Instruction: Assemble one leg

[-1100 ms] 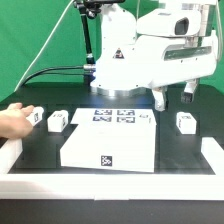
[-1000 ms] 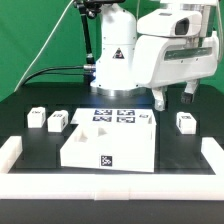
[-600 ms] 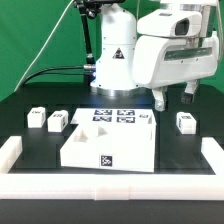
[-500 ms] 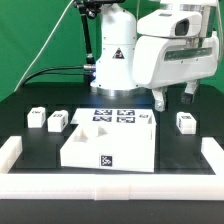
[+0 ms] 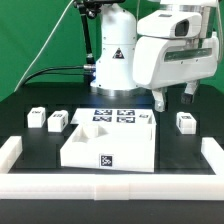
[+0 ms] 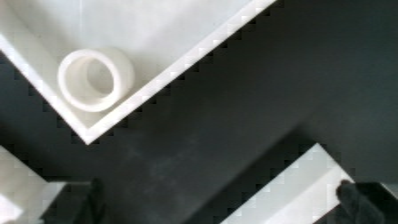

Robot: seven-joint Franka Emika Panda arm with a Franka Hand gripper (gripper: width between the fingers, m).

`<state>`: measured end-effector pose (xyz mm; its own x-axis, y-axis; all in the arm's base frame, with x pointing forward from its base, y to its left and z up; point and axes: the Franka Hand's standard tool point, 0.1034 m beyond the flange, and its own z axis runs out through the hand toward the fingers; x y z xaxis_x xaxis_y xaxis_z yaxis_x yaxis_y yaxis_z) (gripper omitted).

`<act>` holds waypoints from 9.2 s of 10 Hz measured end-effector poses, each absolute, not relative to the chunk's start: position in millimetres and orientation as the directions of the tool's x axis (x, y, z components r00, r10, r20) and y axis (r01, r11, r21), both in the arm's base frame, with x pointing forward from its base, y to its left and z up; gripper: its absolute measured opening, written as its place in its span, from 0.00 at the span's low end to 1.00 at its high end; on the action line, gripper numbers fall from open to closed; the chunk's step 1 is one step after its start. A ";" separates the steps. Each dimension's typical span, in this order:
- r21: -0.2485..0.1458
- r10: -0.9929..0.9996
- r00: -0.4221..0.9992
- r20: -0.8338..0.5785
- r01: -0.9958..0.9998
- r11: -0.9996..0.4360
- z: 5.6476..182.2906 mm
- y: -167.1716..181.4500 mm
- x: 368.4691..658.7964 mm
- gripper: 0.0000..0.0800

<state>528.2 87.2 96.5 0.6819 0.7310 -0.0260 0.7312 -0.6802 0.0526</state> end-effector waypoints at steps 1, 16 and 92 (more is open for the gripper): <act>0.057 0.772 0.635 -0.025 0.772 -0.633 93.2 91.3 516.1 0.81; 0.036 0.973 0.226 -0.043 0.974 -0.224 50.0 19.2 441.8 0.81; -0.049 0.017 1.000 0.000 0.017 -0.999 29.2 135.8 421.8 0.81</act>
Offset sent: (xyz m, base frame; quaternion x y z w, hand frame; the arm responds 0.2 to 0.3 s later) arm -0.0473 -0.0007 -0.0178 0.0018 -0.0220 -0.1624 0.9865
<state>421.8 135.8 29.2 0.9999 0.0166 -0.0003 0.0166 -0.9987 -0.0491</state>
